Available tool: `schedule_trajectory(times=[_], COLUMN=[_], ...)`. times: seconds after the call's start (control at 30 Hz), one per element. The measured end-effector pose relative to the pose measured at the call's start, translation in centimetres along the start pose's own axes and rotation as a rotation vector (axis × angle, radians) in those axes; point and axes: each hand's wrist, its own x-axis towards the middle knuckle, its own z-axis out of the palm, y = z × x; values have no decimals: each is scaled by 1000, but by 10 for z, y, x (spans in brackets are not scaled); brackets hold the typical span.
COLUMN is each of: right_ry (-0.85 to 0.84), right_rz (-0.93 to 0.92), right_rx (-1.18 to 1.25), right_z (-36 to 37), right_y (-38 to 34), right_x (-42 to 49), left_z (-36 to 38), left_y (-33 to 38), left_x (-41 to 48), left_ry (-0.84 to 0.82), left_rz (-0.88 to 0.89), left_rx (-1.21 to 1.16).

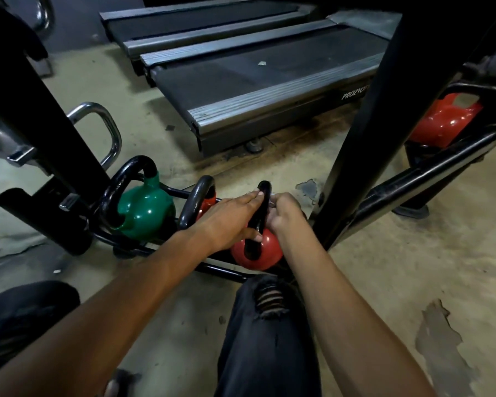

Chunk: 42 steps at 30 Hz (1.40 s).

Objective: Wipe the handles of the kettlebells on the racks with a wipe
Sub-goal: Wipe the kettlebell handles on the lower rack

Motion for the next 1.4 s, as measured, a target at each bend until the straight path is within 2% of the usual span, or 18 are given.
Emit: schedule_trajectory(times=[0.13, 0.3, 0.4, 0.5, 0.6, 0.7, 0.8, 0.9, 1.07, 1.23, 1.37, 1.4], right_ry=[-3, 125, 223, 186, 216, 156, 58, -39, -180, -184, -311, -334], right_rz=[110, -149, -239, -302, -381, -441, -530, -587, -608, -539, -322, -336], right_rx=[52, -54, -81, -384, -380, -746, -1260, -1540, -2054, -2326, -2592, -2635], right_z=[6, 4, 10, 17, 20, 30, 31, 30, 49, 62, 78, 78], right_y=[-9, 5, 7, 12, 9, -5, -23, -40, -48, -49, -34, -32], right_x=[-2, -13, -14, -10, -15, -8, -3, -4, -22, -20, -41, -48], left_z=[-5, -10, -18, -26, -29, -30, -25, -22, 1, 30, 33, 34], left_y=[3, 3, 7, 12, 12, 7, 3, 2, 4, 3, -4, -4], left_x=[-2, -1, -1, -1, 1, 1, 0, -6, -32, -53, -57, -60], left_ry=[-12, -10, 16, 53, 100, 68, 58, 68, 305, 289, 266, 257], left_rz=[-8, 15, 49, 67, 88, 99, 126, 134, 181, 265, 322, 328], left_rx=[-27, 59, 137, 212, 231, 221, 157, 169, 182, 232, 199, 184])
